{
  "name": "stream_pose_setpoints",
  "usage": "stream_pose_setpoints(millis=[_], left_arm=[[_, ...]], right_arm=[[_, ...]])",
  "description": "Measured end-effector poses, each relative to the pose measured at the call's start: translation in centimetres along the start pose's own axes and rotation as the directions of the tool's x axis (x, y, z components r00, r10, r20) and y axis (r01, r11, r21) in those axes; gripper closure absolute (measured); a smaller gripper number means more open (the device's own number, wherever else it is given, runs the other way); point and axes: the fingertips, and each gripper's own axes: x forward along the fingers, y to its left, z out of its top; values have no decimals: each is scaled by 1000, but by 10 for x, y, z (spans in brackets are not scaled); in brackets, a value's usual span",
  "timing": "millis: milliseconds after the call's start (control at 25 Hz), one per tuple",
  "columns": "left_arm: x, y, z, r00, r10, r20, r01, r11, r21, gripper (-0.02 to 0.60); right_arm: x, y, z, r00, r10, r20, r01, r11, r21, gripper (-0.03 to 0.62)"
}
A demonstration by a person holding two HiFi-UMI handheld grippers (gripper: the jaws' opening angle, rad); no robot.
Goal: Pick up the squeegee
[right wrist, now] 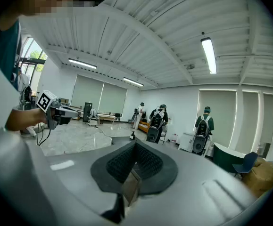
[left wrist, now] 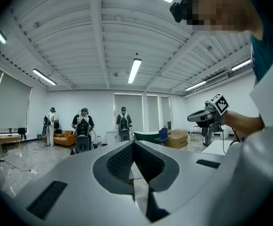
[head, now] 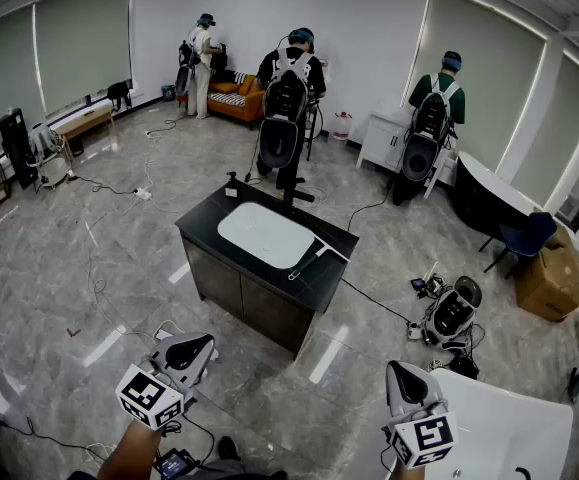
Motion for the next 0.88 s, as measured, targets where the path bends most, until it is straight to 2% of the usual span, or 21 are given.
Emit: stream_pose_setpoints(millis=[400, 560, 880], left_arm=[[16, 42, -14, 1000, -26, -9, 26, 1000, -7, 575], [22, 62, -22, 998, -52, -20, 52, 999, -9, 575], [41, 99, -28, 994, -109, -23, 109, 994, -16, 575]], right_arm=[[47, 13, 2, 1000, -4, -13, 5, 1000, 16, 586], [70, 23, 2, 1000, -10, 1, 10, 999, 50, 585], [118, 38, 14, 1000, -24, -5, 24, 998, 56, 585]])
